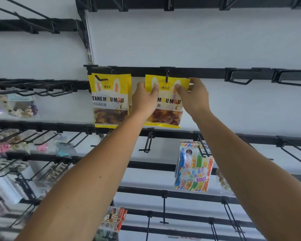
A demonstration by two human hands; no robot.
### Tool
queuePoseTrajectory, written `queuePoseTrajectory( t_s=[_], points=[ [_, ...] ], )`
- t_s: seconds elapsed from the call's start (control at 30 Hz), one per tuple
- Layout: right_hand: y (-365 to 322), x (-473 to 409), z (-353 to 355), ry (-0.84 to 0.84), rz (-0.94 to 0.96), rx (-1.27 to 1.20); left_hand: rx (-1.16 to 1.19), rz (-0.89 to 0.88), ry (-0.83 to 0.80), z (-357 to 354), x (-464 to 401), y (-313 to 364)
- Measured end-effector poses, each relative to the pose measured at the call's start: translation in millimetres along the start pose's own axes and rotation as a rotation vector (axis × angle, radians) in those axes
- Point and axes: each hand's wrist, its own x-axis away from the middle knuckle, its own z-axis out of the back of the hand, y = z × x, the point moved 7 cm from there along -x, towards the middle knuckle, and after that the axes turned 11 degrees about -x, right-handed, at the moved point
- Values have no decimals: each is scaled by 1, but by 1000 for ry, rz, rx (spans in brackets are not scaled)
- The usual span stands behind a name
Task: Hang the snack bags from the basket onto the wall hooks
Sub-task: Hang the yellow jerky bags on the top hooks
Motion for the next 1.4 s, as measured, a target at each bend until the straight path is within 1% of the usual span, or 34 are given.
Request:
queuePoseTrajectory(
  t_s=[0.1, 0.2, 0.3, 0.37, 0.5, 0.6, 0.67, 0.87, 1.0, 1.2, 1.3, 1.4],
  points=[
    [5, 14, 3, -6, 13, 40, -69, -110, 42, 5, 13, 5],
    [3, 39, 5, 19, 108, 225, -144, -190, 40, 11, 30, 6],
    [-9, 79, -4, 4, 212, 401, -208, -319, -17, 17, 50, 4],
    [-17, 108, -13, -14, 257, 472, -265, -393, -59, 27, 67, -1],
    [-28, 168, -36, -54, 284, 613, -421, -539, -88, 64, 107, -20],
    [-25, 212, -57, -117, 299, 736, -481, -583, -120, 92, 141, -46],
    [-20, 239, -72, -152, 296, 765, -499, -587, -148, 108, 163, -68],
    [14, 304, -120, -298, 267, 828, -607, -498, -237, 132, 208, -161],
    [59, 338, -150, -420, 237, 847, -721, -401, -329, 137, 234, -235],
    [142, 396, -194, -628, 97, 787, -883, -215, -493, 146, 279, -343],
    [179, 430, -216, -732, 25, 750, -891, -90, -556, 148, 301, -394],
    [215, 458, -240, -826, -102, 753, -819, 110, -607, 149, 320, -450]
  ],
)
